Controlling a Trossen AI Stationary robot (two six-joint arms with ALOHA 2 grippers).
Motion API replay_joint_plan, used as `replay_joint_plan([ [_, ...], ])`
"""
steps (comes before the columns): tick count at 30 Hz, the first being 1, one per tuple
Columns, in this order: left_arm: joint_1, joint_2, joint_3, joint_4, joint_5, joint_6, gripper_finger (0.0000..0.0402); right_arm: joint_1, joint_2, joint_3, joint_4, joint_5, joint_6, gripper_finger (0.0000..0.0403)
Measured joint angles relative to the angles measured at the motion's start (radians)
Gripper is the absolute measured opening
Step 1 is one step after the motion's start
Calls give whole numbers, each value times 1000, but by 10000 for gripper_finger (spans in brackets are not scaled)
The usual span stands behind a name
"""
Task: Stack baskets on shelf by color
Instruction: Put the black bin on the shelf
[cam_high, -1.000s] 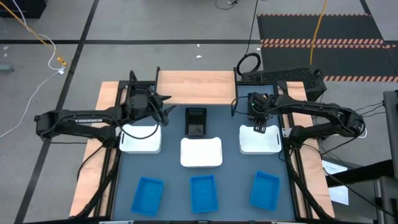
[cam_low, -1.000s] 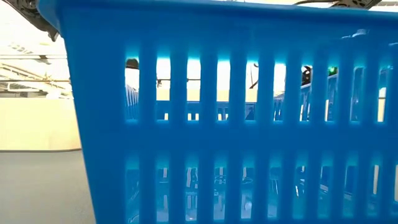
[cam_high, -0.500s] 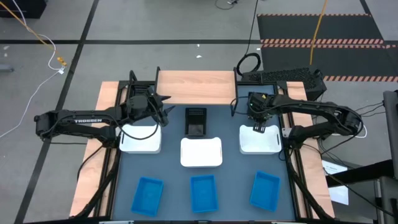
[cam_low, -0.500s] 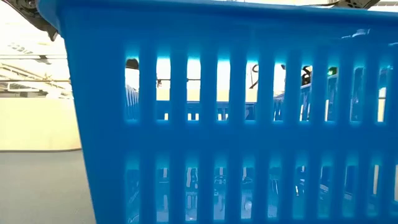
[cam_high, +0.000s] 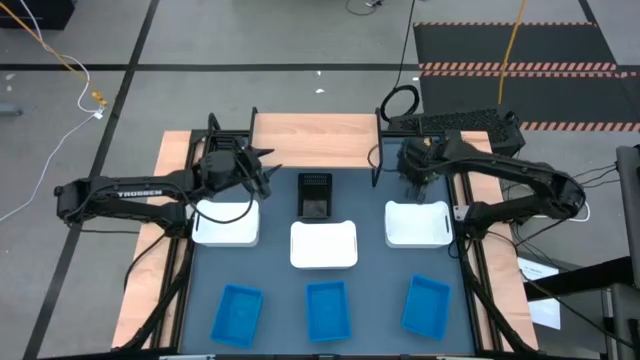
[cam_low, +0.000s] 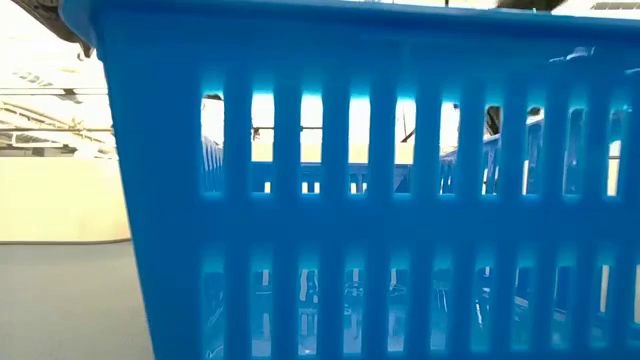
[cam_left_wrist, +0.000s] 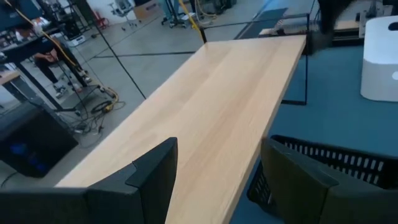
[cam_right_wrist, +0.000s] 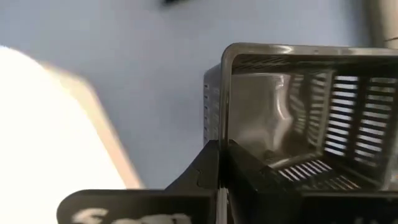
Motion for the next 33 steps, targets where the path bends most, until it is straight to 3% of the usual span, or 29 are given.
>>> replay_joint_plan([
  [4,1,-1,6,11,0,11,232,33,0,207,-64,144,-19,3],
  [11,4,-2,6,2,0,-6,232,22,79,529,-49,150,-149,3],
  [18,7,-49,6,11,1,8,232,39,378,899,-157,141,-292,3],
  [21,12,-78,6,8,0,8,232,42,523,1042,-269,33,-301,3],
  [25,28,-109,6,1,1,13,232,42,615,1072,-304,-149,-269,3],
  [33,73,-117,6,1,2,55,232,83,634,999,-323,-158,-223,3],
])
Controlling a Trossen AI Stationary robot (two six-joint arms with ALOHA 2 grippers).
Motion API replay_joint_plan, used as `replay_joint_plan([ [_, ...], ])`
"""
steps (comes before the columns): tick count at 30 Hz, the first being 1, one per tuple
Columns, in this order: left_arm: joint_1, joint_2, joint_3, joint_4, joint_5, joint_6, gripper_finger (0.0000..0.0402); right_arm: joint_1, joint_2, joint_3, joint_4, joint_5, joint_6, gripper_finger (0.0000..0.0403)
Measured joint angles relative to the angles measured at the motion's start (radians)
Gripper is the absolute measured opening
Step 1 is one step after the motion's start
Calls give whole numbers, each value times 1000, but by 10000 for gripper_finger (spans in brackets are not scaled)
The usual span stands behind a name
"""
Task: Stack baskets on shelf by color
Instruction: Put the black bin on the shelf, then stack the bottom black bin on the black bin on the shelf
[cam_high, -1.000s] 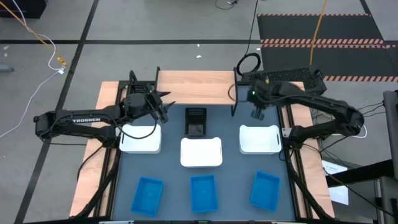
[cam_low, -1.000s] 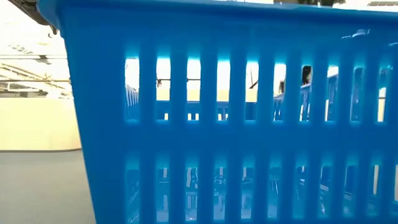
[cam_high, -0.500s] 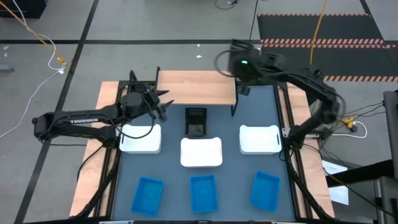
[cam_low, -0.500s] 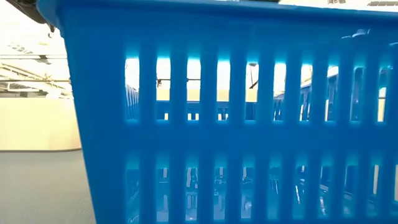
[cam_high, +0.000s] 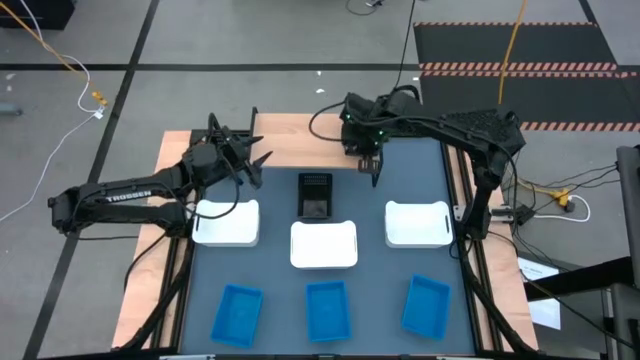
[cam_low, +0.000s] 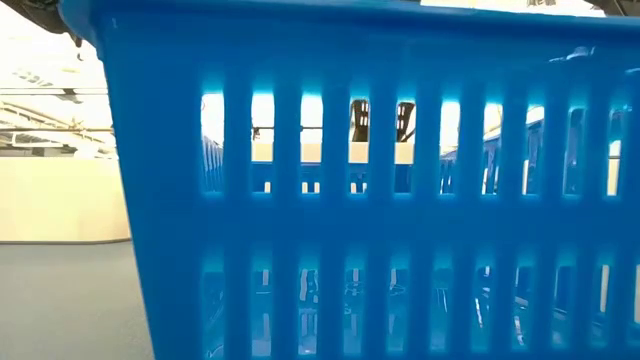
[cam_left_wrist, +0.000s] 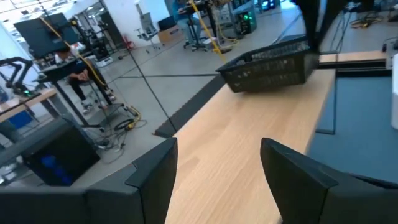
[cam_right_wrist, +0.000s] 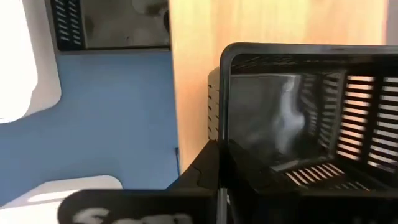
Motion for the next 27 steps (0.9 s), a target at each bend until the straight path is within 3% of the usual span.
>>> replay_joint_plan([
  [11,16,2,0,-1,1,1,232,32,-5,-98,50,56,42,5],
  [27,16,2,0,4,1,-11,232,32,-56,-105,124,49,48,92],
])
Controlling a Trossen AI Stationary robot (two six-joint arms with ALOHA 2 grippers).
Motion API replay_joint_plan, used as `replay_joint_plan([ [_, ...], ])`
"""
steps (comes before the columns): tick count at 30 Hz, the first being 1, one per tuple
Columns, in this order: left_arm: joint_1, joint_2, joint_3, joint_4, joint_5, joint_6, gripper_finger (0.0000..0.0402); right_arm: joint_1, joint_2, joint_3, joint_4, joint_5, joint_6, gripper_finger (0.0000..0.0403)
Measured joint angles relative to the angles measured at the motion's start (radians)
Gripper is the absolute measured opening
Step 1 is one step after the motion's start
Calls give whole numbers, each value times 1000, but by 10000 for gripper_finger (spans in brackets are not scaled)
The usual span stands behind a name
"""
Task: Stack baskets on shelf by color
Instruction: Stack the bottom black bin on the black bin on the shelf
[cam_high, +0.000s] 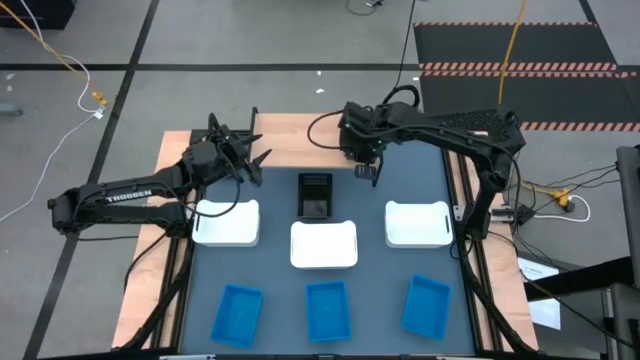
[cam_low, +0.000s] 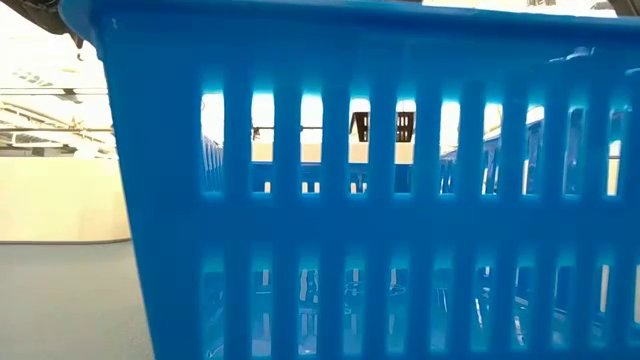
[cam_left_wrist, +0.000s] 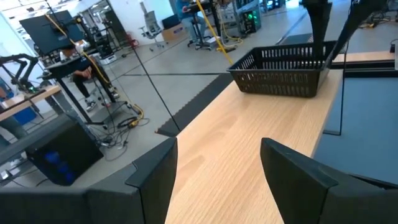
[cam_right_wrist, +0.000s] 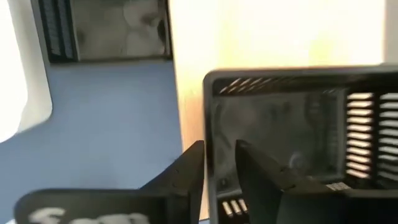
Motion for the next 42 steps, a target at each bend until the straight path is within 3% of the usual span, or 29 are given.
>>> replay_joint_plan([
  [7,0,0,0,6,0,-1,232,42,-94,0,109,1,43,125],
  [12,0,0,0,20,0,5,232,181,-102,-15,214,31,57,129],
  [20,-2,-2,0,23,-1,-10,232,363,-92,-309,612,73,155,130],
  [26,-23,-2,0,25,-2,-14,232,383,-92,-519,884,21,294,130],
  [33,-53,-2,0,45,-2,-18,232,382,-86,-683,1066,0,383,130],
  [42,-55,-2,0,84,-2,-4,232,373,16,-714,1127,-57,388,130],
])
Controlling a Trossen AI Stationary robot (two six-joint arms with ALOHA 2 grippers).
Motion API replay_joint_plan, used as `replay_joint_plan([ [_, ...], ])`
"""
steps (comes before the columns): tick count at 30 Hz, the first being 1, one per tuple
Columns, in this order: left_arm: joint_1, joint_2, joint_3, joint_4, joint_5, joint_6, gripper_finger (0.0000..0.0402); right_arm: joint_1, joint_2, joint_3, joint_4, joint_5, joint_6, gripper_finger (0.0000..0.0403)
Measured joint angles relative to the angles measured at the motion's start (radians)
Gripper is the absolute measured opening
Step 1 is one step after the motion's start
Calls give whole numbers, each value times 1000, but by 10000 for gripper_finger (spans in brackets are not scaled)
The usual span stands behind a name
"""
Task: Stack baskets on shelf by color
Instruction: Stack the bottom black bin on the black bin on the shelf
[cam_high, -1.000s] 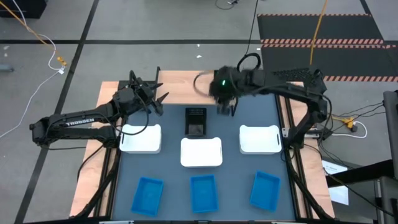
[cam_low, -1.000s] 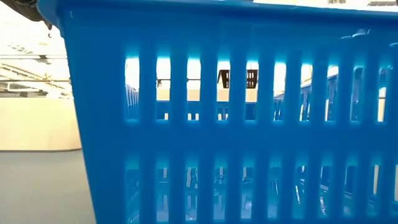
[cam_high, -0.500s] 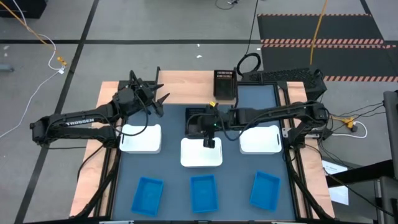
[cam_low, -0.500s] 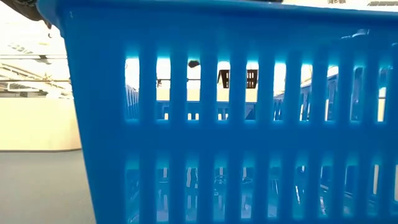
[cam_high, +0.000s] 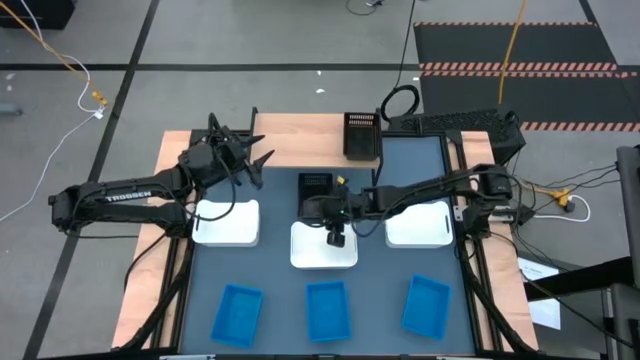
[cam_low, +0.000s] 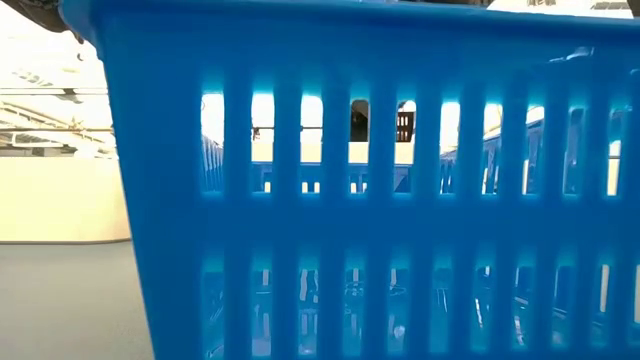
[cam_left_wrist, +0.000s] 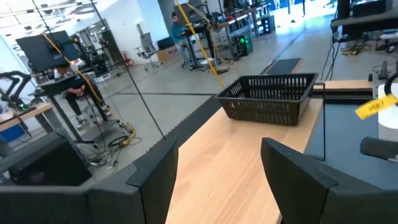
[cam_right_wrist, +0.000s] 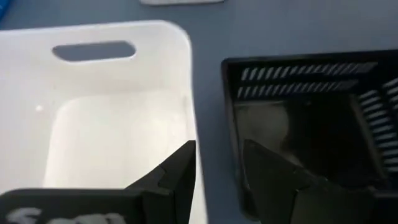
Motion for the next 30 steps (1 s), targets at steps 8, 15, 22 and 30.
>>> replay_joint_plan([
  [8,5,0,0,0,0,31,232,-40,8,1,-25,-28,-33,130],
  [15,5,0,0,-1,0,32,232,-49,47,2,-24,-73,-46,130],
  [22,5,0,0,-1,0,25,232,-62,60,2,-29,-81,-48,128],
  [30,5,0,0,0,0,24,232,-93,60,2,-41,-132,-54,73],
])
